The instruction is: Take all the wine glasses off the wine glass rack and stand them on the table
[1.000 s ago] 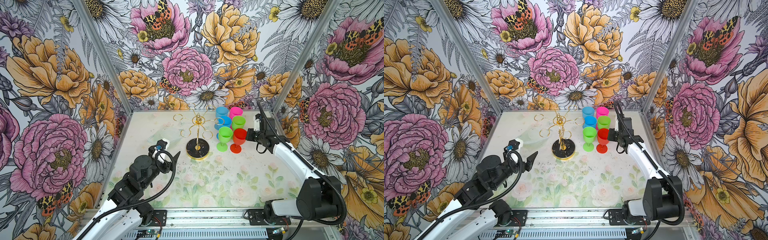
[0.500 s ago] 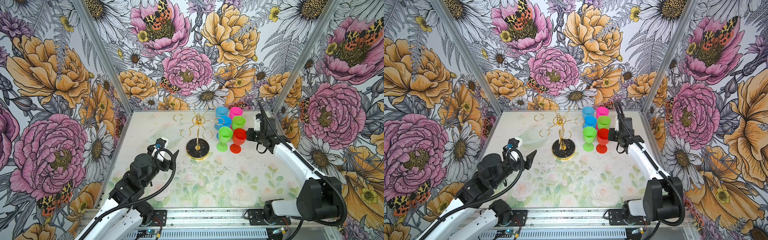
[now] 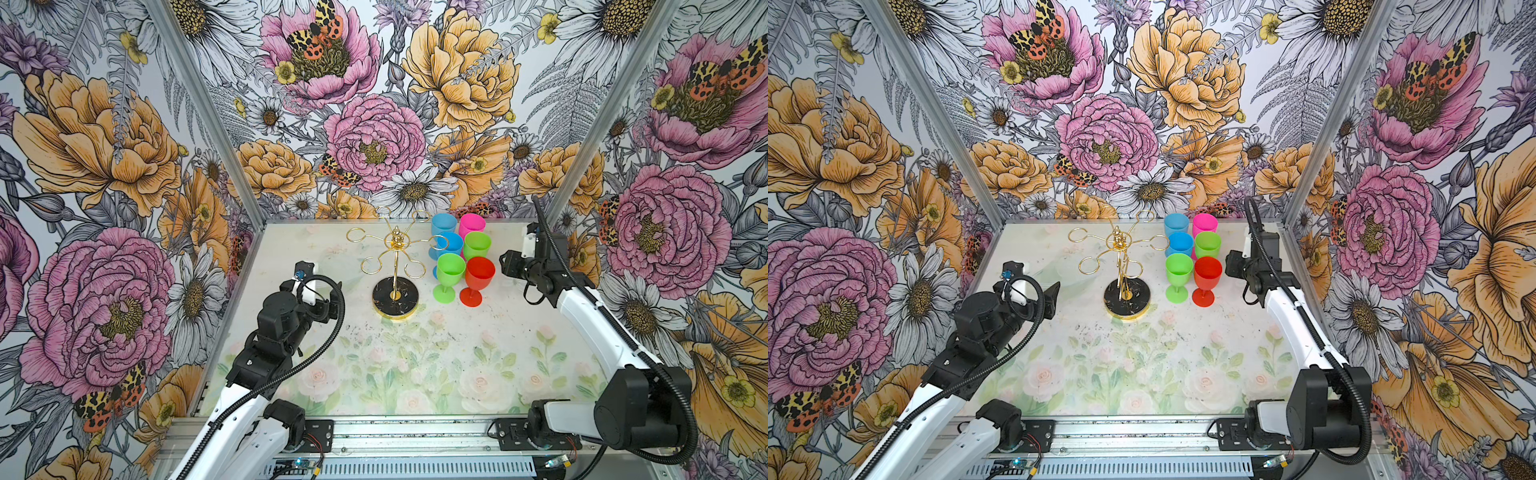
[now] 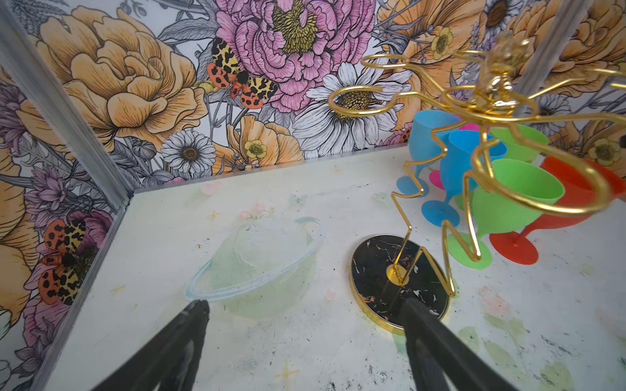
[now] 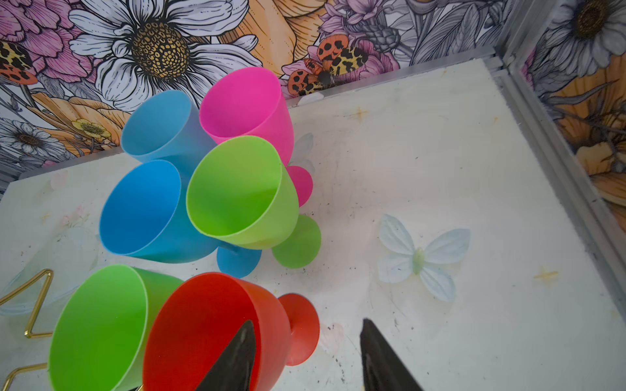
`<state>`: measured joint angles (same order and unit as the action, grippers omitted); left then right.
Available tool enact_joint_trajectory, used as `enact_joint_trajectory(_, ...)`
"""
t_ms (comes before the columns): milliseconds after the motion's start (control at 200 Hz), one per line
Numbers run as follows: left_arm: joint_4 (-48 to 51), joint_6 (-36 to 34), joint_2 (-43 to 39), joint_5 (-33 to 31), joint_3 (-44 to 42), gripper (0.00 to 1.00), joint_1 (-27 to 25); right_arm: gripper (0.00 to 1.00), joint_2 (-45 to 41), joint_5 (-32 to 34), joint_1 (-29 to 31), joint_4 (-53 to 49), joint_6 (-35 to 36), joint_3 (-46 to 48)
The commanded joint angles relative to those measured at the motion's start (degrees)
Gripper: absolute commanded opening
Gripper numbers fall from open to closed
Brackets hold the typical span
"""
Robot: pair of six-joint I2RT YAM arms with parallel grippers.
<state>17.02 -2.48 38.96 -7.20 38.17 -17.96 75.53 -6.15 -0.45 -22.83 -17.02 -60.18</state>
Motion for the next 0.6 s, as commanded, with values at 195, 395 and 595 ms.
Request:
enact_joint_trajectory(195, -16.5, 2.78, 9.2, 0.46, -4.75, 0.95, 8.4, 0.67, 0.64, 11.41, -2.03, 8.32, 3.76, 1.61)
enact_joint_trajectory(395, -29.41, 2.52, 16.4, 0.7, -10.05, 0.98, 11.91, 0.78, 2.68, 15.37, -2.28, 20.32, 3.57, 8.94)
enact_joint_trajectory(595, -40.76, 2.78, 23.91, 0.48, -14.48, 0.99, 14.09, 0.87, 5.77, 15.99, -2.35, 32.08, 3.39, 16.47)
